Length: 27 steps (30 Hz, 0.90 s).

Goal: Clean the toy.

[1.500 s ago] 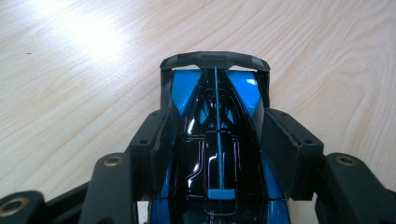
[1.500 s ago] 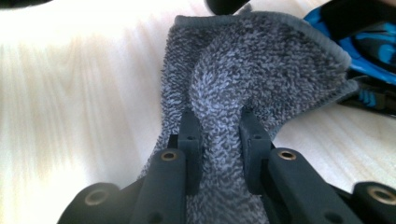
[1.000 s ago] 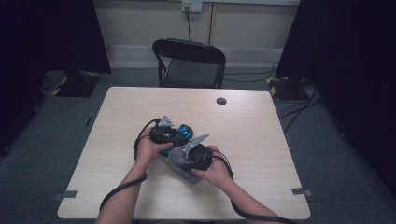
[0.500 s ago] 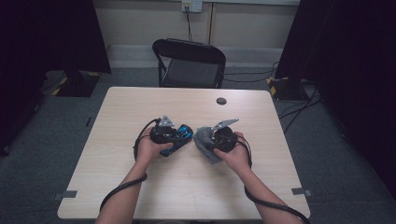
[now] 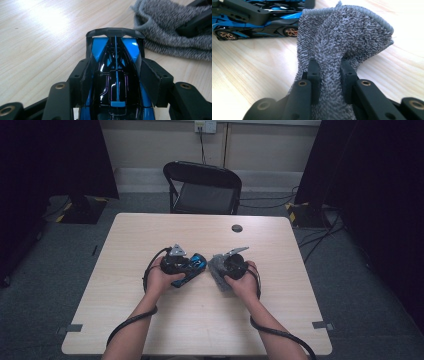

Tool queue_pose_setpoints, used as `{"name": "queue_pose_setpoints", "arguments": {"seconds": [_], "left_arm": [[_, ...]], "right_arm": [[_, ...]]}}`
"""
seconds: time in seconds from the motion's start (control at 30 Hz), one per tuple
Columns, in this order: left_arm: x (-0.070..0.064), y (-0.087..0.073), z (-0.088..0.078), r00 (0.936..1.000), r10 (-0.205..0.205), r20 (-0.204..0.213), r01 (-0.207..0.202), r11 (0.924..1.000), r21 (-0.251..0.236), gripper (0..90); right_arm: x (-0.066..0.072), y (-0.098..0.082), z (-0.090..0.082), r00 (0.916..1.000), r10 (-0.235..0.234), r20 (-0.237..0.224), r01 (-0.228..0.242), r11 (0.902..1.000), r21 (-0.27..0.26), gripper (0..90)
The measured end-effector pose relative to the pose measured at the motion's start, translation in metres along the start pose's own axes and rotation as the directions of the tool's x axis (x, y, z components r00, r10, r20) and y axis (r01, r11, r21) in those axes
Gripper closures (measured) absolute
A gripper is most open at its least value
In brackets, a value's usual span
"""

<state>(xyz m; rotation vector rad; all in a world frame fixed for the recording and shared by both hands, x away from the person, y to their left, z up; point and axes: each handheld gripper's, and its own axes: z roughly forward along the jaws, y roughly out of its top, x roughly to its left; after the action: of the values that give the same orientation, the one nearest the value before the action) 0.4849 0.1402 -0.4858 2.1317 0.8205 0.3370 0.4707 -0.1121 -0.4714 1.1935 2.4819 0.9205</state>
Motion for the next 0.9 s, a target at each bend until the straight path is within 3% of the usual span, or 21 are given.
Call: {"name": "queue_pose_setpoints", "arguments": {"seconds": [0.13,0.33,0.9], "left_arm": [[0.0,0.0,0.0,1.0,0.001,0.001,-0.001,1.0,-0.002,43.3],[0.0,-0.001,0.0,1.0,0.002,-0.001,-0.002,1.0,-0.007,43.3],[0.0,0.0,0.0,1.0,0.005,-0.003,-0.005,1.0,-0.003,43.3]], "right_arm": [[0.014,0.0,0.007,0.9989,-0.045,-0.013,0.046,0.9987,0.022,74.5],[0.028,0.002,0.01,0.9967,-0.07,-0.04,0.071,0.9972,0.024,74.5],[0.045,0.002,0.015,0.9933,-0.081,-0.083,0.082,0.9966,0.012,74.5]]}}
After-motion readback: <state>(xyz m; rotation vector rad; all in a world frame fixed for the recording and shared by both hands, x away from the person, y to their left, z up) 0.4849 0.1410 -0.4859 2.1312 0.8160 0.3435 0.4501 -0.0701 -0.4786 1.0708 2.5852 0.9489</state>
